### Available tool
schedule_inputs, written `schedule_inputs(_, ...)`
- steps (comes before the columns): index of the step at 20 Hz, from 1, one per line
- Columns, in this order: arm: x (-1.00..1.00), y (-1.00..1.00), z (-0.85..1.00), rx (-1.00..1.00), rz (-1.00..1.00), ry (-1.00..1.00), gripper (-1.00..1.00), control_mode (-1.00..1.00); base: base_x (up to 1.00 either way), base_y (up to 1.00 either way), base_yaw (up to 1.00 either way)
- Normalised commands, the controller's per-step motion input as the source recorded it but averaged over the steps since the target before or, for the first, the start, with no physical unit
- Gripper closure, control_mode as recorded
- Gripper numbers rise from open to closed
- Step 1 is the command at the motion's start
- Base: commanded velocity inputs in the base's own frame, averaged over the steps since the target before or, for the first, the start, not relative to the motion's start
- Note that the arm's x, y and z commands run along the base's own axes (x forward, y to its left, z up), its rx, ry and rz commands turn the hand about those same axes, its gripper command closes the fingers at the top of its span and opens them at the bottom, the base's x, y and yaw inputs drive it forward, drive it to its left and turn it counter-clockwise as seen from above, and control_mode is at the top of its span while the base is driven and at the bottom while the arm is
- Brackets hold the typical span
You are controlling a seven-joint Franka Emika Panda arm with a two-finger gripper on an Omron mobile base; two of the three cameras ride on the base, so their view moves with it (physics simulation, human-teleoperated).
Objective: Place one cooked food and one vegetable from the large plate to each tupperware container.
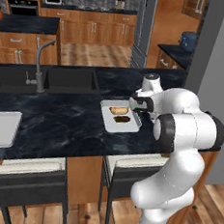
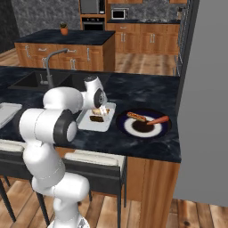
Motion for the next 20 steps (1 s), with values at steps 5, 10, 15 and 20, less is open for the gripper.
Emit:
schedule_inputs(5, 0.00, -0.87, 0.02, 0.02, -0.09, 0.11, -1.00, -1.00, 0.00, 0.00, 0.00)
schedule_inputs(10, 0.03, -0.51, 0.00, 0.21, -0.29, -0.03, -1.00, -1.00, 0.00, 0.00, 0.00)
schedule_inputs(15, 0.16, -0.39, 0.00, 0.08, -0.21, -0.05, -1.00, -1.00, 0.00, 0.00, 0.00)
schedule_inputs(20, 0.29, -0.20, 0.00, 0.34, -0.02, 0.00, -1.00, -1.00, 0.00, 0.00, 0.00)
